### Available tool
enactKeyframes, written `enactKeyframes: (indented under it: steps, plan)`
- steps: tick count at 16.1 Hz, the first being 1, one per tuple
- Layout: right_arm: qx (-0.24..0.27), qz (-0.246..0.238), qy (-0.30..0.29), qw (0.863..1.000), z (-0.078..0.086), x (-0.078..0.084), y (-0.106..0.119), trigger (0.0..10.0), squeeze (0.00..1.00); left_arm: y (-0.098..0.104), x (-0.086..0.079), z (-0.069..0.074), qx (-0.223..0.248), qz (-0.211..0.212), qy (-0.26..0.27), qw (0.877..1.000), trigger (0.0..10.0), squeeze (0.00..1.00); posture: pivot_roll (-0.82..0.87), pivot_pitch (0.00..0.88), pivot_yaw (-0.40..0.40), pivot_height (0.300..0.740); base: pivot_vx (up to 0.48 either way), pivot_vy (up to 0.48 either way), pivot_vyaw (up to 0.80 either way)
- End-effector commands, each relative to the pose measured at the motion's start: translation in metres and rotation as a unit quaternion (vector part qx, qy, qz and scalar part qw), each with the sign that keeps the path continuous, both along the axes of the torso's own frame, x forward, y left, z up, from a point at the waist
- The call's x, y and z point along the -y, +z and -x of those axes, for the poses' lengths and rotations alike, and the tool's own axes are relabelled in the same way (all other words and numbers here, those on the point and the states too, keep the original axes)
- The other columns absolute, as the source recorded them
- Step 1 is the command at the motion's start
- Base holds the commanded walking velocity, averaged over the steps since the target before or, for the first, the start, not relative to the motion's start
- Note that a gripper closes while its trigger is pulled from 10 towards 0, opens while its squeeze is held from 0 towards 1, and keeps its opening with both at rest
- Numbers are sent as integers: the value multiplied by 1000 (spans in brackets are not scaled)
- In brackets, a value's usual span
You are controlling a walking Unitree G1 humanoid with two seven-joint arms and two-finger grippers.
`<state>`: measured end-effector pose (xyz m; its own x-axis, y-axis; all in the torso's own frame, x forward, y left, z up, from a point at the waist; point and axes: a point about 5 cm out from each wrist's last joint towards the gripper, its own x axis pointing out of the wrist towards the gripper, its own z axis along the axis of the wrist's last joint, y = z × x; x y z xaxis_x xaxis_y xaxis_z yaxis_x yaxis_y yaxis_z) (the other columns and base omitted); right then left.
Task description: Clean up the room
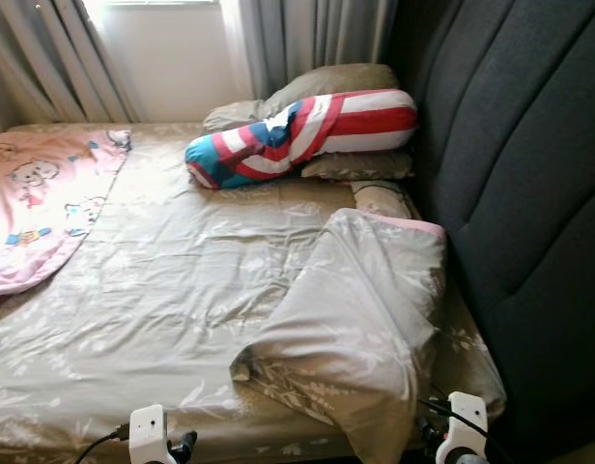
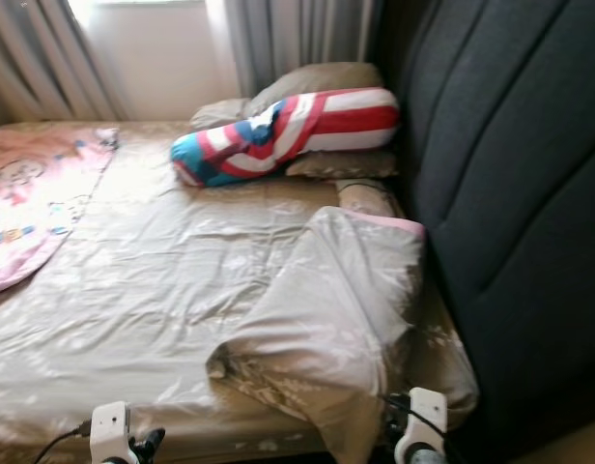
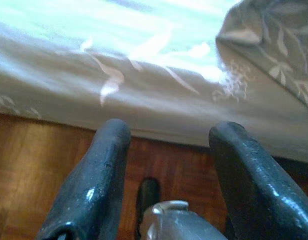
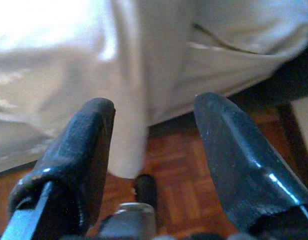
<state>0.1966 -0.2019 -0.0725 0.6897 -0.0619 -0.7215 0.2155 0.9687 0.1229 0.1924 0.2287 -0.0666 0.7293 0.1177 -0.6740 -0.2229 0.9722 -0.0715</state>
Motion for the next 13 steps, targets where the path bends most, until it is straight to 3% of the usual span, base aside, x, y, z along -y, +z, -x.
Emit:
enactKeyframes:
  steps: [1, 3, 4, 5, 6, 7, 9, 13]
  plan:
    - [12, 1, 0, 1000, -1, 4, 2, 10000, 0, 9, -3, -12, 28, -13, -32, 999, 10000, 0, -4, 0, -14, 740, 0, 0, 0]
    - [21, 4, 13, 1000, -2, 4, 3, 10000, 0, 21, -8, -25, 63, -43, -74, 994, 10000, 0, 4, 0, -17, 740, 0, 0, 0]
    - [30, 3, 7, 1000, -2, 5, 4, 10000, 0, 37, -18, -39, 112, -58, -67, 990, 10000, 0, -1, 0, -19, 740, 0, 0, 0]
    - [36, 3, 6, 999, -3, 5, 5, 10000, 0, 42, -21, -43, 128, -67, -67, 987, 10000, 0, -2, 0, -19, 740, 0, 0, 0]
    - [98, 17, 15, 995, -37, 1, 26, 10000, 0, 55, -20, -56, 170, -79, -69, 980, 10000, 0, -14, 0, -19, 740, 0, 0, 0]
    - [147, 26, 23, 988, -56, -2, 42, 10000, 0, 68, -11, -68, 224, -64, -71, 970, 10000, 0, -26, 0, -13, 740, 0, 0, 0]
    - [204, 23, 50, 977, -66, -6, 55, 10000, 0, 78, 10, -74, 273, -62, -110, 954, 10000, 0, -36, 0, -7, 740, 0, 0, 0]
    - [263, 35, 78, 961, -70, -12, 67, 10000, 0, 87, 18, -70, 318, -60, -120, 938, 10000, 0, -42, 0, 4, 740, 0, 0, 0]
